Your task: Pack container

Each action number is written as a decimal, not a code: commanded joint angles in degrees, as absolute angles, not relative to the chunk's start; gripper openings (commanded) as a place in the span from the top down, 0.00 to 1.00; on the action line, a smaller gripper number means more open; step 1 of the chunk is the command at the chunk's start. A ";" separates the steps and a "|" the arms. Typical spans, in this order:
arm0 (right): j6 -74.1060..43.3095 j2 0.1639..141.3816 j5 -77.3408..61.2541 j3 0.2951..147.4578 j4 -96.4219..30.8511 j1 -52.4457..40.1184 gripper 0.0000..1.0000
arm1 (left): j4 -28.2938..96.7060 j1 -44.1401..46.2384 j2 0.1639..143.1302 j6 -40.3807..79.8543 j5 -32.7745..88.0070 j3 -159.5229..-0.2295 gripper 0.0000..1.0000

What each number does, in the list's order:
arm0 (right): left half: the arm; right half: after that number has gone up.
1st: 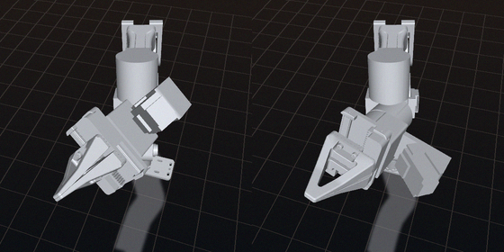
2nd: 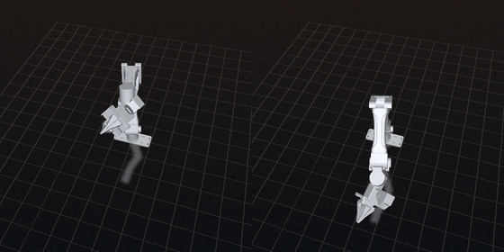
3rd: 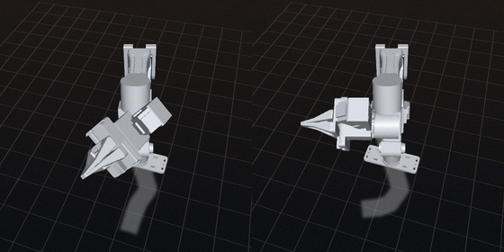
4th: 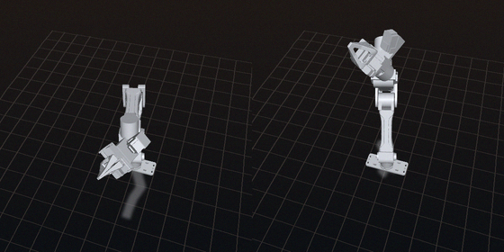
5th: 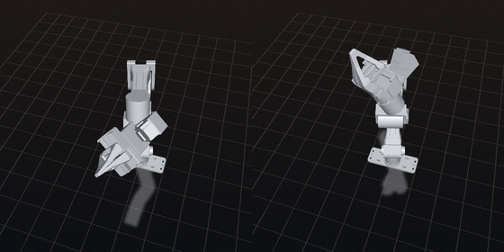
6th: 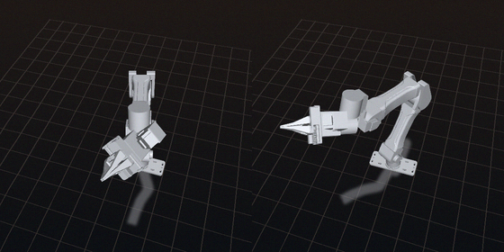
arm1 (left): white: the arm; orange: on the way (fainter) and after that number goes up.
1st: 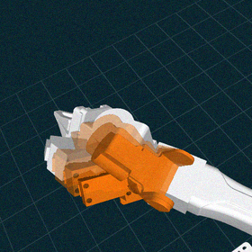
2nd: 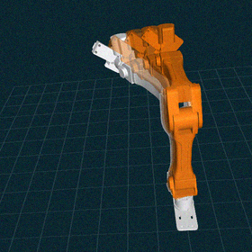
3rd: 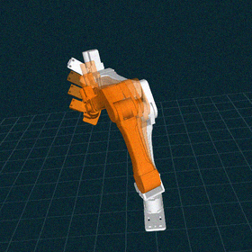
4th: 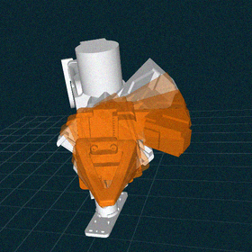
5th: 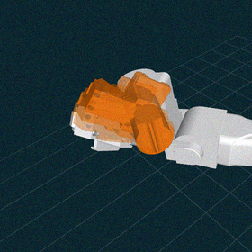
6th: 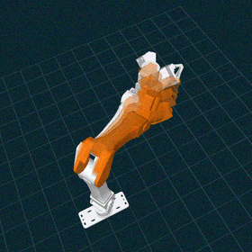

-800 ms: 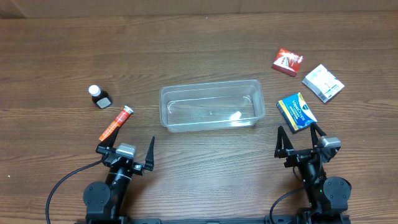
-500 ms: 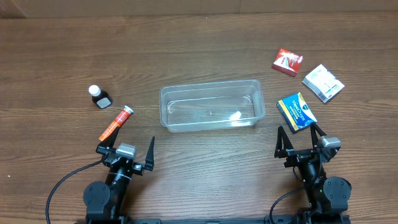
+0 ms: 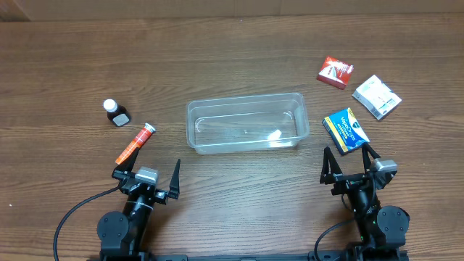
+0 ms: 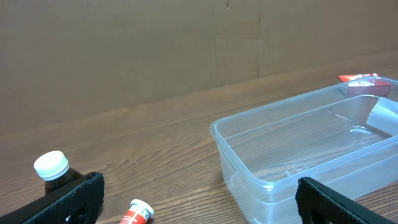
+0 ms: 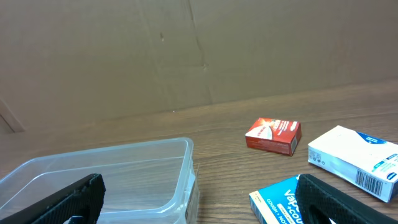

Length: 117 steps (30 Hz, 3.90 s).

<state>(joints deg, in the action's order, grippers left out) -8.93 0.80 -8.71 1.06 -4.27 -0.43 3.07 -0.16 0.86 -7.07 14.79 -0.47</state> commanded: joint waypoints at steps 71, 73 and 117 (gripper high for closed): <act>19.97 99.55 0.78 63.75 -42.11 5.50 0.00 | 2.94 -0.78 0.27 -7.70 14.44 -0.27 0.00; 19.97 101.89 0.34 63.75 -41.87 5.50 0.00 | 2.94 -0.78 0.27 -7.70 14.44 -0.27 0.00; 4.51 103.63 -2.59 59.33 -39.53 5.50 0.34 | 2.94 -0.78 0.27 -7.70 14.44 -0.27 0.00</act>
